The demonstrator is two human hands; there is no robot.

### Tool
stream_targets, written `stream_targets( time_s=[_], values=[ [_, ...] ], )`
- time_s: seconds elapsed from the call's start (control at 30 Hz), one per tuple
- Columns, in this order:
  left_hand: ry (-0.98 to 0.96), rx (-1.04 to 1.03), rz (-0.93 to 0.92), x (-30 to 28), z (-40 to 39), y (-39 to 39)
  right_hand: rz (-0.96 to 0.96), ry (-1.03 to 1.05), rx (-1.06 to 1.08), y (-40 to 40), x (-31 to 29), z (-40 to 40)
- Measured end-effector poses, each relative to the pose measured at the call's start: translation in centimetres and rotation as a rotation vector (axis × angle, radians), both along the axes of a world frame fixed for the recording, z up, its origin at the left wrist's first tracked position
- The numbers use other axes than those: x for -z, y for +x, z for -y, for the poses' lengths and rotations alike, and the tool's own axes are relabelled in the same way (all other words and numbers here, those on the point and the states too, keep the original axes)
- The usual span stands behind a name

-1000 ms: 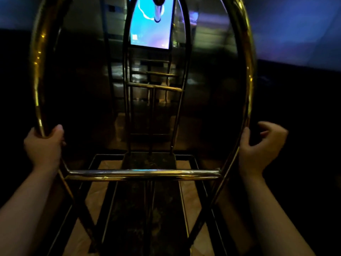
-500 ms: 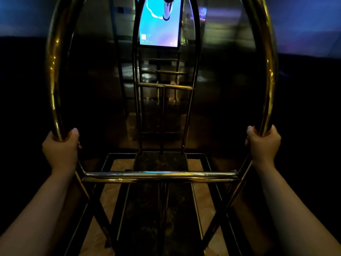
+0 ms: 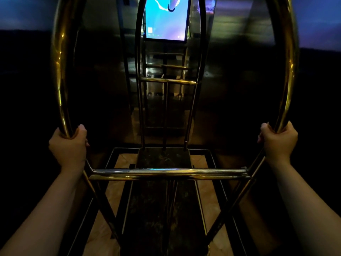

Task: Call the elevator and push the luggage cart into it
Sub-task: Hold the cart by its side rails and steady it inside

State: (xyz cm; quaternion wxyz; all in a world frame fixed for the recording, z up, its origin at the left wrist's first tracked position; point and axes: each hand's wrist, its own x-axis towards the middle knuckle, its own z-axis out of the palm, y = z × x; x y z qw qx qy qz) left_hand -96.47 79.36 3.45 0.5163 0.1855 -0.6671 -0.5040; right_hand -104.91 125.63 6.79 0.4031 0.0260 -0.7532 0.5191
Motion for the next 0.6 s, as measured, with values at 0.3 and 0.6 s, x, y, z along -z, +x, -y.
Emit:
stream_targets(
  time_s=[0.3,0.6],
  values=[
    [-0.045,-0.034,0.015,0.0,0.1,-0.7,0.022,-0.026,0.006,-1.6,0.0,0.3],
    [-0.030,-0.056,-0.015,0.1,0.2,-0.7,-0.013,-0.015,0.028,-1.1,0.4,0.2]
  ],
)
